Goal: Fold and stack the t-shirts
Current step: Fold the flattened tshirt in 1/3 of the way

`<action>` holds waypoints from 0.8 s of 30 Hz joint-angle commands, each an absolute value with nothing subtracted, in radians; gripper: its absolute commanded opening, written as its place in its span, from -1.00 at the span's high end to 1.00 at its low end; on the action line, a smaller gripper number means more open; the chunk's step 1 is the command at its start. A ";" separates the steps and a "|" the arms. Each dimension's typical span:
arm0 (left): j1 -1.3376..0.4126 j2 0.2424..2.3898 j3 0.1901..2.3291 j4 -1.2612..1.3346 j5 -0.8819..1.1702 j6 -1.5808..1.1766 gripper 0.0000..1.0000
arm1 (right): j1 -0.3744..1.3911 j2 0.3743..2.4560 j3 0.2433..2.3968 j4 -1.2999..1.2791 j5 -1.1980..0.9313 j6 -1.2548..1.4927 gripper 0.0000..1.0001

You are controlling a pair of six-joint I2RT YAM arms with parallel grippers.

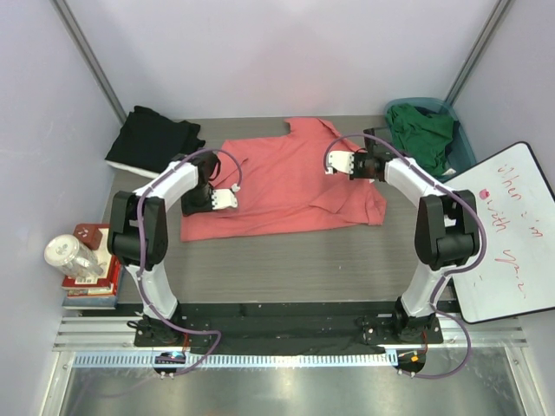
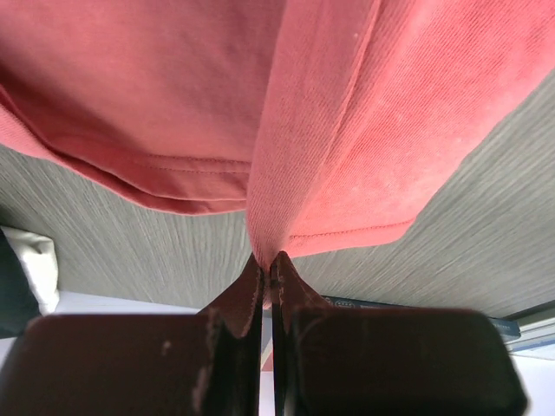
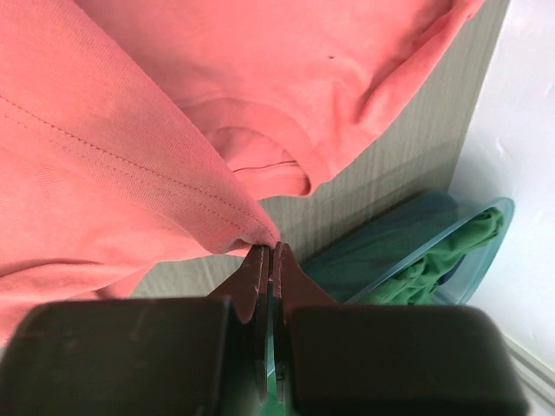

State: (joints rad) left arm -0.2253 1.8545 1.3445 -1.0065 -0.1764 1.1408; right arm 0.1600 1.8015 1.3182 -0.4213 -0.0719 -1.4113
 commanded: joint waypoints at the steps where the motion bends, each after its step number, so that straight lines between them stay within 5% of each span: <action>1: -0.213 1.876 1.388 -1.002 -0.206 1.143 1.00 | 0.170 1.822 1.377 -0.331 -0.063 -1.410 0.98; 24: -0.209 1.928 1.407 -0.946 -0.247 1.114 1.00 | 0.189 1.908 1.428 -0.236 -0.054 -1.407 0.98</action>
State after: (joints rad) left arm -0.2199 1.9186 1.3746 -0.9558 -0.2180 1.1286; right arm 0.1806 1.9079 1.3952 -0.3080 -0.0677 -1.4117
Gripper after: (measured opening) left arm 0.008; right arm 0.032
